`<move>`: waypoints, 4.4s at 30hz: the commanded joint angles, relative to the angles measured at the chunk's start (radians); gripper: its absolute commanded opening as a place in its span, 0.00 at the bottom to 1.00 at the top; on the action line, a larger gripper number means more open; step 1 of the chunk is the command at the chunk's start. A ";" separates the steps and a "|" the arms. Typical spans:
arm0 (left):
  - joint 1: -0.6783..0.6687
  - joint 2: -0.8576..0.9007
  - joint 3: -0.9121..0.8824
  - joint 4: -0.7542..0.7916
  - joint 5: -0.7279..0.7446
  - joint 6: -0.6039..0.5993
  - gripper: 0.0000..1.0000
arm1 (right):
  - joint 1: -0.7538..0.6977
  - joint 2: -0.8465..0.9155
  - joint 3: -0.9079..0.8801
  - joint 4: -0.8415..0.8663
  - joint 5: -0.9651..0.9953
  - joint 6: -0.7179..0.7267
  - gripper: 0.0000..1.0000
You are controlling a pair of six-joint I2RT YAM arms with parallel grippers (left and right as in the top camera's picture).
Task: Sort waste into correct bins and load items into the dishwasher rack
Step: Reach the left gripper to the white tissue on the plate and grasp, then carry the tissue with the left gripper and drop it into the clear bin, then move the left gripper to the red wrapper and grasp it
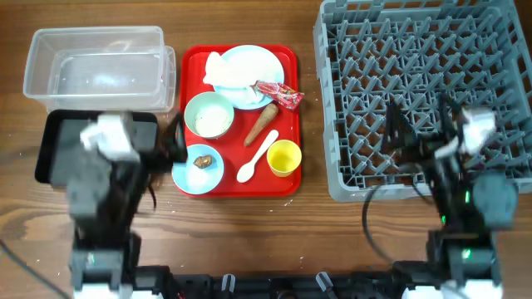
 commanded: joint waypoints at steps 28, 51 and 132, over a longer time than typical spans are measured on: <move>-0.389 1.695 1.257 -0.534 -0.082 0.246 1.00 | 0.005 0.785 0.773 -0.769 0.012 -0.088 1.00; -0.389 1.705 1.215 -0.534 0.156 0.118 0.16 | 0.005 0.786 0.773 -0.787 0.023 -0.088 1.00; -0.577 1.590 1.121 -0.637 -0.123 -0.656 0.67 | 0.005 0.786 0.768 -0.817 0.023 -0.085 1.00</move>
